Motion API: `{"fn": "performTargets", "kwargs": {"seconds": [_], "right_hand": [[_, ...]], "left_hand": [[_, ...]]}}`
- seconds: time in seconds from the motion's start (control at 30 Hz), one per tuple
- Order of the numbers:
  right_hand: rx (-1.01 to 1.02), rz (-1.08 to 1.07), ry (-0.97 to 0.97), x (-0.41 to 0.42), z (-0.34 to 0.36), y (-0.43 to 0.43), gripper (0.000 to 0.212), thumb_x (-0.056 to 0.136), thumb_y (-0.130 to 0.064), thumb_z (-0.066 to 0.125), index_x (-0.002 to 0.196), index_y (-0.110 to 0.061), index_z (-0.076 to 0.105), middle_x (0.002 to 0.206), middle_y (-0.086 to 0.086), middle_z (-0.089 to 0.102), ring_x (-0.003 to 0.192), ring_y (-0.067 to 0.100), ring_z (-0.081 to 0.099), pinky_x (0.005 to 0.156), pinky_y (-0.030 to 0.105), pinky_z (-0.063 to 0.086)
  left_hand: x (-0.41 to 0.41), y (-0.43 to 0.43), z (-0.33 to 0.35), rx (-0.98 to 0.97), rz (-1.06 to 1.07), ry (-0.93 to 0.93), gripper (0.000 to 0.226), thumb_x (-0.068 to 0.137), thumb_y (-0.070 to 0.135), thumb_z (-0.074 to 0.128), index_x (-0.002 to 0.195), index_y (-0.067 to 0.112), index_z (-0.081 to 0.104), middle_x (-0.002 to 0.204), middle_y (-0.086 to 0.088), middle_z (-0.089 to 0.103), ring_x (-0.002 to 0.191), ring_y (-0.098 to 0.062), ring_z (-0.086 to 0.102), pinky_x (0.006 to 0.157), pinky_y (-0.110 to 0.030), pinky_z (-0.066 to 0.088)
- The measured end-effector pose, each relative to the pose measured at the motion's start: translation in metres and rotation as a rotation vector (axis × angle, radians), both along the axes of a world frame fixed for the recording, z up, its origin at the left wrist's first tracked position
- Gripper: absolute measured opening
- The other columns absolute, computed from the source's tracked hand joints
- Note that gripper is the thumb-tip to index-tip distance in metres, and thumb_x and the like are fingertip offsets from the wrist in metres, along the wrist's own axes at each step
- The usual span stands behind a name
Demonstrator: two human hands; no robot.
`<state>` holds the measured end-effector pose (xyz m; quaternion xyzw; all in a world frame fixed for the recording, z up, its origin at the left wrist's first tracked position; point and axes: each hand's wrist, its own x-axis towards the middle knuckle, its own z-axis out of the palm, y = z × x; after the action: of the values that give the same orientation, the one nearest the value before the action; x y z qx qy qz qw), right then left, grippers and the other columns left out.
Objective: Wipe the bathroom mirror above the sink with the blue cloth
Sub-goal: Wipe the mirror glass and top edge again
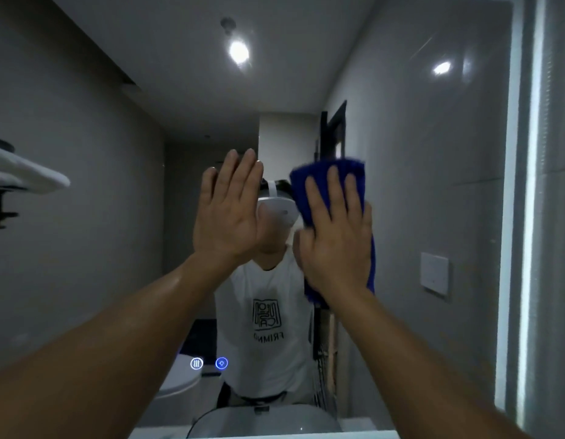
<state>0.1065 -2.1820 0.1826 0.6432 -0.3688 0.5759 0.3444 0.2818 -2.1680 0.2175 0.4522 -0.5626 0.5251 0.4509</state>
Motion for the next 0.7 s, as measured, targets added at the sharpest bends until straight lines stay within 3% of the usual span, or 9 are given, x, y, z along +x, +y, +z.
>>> {"fn": "performTargets", "kwargs": {"seconds": [0.13,0.23,0.27,0.4,0.47,0.53,0.7], "right_hand": [[-0.064,-0.031,0.272,-0.011,-0.087,-0.003,0.075,0.084,-0.022,0.066,0.152,-0.02,0.036,0.162,0.009,0.022,0.151,0.03,0.015,0.119,0.057,0.017],[-0.153,-0.081,0.583,-0.051,-0.066,-0.012,0.075,0.085,-0.029,0.066,0.153,-0.024,0.034,0.161,0.008,0.025,0.15,0.03,0.018,0.118,0.057,0.02],[-0.167,-0.094,0.603,-0.063,-0.041,-0.013,0.075,0.086,-0.03,0.063,0.153,-0.026,0.03,0.162,0.008,0.025,0.15,0.03,0.017,0.118,0.056,0.021],[-0.04,-0.049,0.075,-0.057,0.036,-0.008,0.07,0.086,-0.022,0.053,0.153,-0.023,0.032,0.162,0.01,0.024,0.149,0.03,0.015,0.118,0.049,0.012],[-0.021,-0.058,-0.045,-0.036,0.028,-0.005,0.07,0.087,-0.021,0.049,0.155,-0.021,0.03,0.163,0.009,0.021,0.15,0.03,0.012,0.12,0.049,0.01],[-0.036,-0.033,0.011,-0.025,-0.007,-0.003,0.068,0.09,-0.022,0.049,0.155,-0.021,0.029,0.163,0.009,0.019,0.151,0.029,0.01,0.121,0.05,0.008],[-0.06,-0.027,0.377,-0.03,-0.154,-0.005,0.074,0.086,-0.024,0.063,0.153,-0.021,0.031,0.164,0.008,0.014,0.152,0.03,0.01,0.122,0.052,0.006]], "left_hand": [[0.0,0.002,0.001,0.03,0.004,0.003,0.066,0.093,0.04,0.034,0.151,0.008,0.035,0.162,-0.011,0.028,0.151,-0.026,0.018,0.121,-0.051,0.014],[0.0,0.001,0.001,0.033,0.009,-0.005,0.067,0.093,0.039,0.034,0.151,0.008,0.034,0.162,-0.011,0.027,0.151,-0.025,0.017,0.121,-0.05,0.013],[0.0,0.001,0.001,0.039,0.015,-0.003,0.067,0.092,0.04,0.034,0.152,0.008,0.034,0.162,-0.011,0.026,0.151,-0.026,0.016,0.121,-0.05,0.013],[-0.001,0.003,0.002,0.059,0.036,0.007,0.068,0.092,0.041,0.033,0.153,0.009,0.031,0.164,-0.01,0.023,0.152,-0.026,0.014,0.121,-0.051,0.013],[0.0,0.003,0.002,0.063,0.024,0.01,0.068,0.093,0.041,0.033,0.153,0.009,0.031,0.164,-0.01,0.023,0.152,-0.026,0.014,0.121,-0.052,0.013],[0.0,0.003,0.001,0.056,0.014,0.01,0.068,0.093,0.04,0.033,0.153,0.009,0.032,0.163,-0.01,0.023,0.152,-0.027,0.015,0.121,-0.052,0.013],[-0.002,0.005,0.002,0.096,0.02,0.017,0.068,0.094,0.04,0.033,0.154,0.01,0.029,0.164,-0.01,0.02,0.153,-0.026,0.012,0.122,-0.051,0.009]]}}
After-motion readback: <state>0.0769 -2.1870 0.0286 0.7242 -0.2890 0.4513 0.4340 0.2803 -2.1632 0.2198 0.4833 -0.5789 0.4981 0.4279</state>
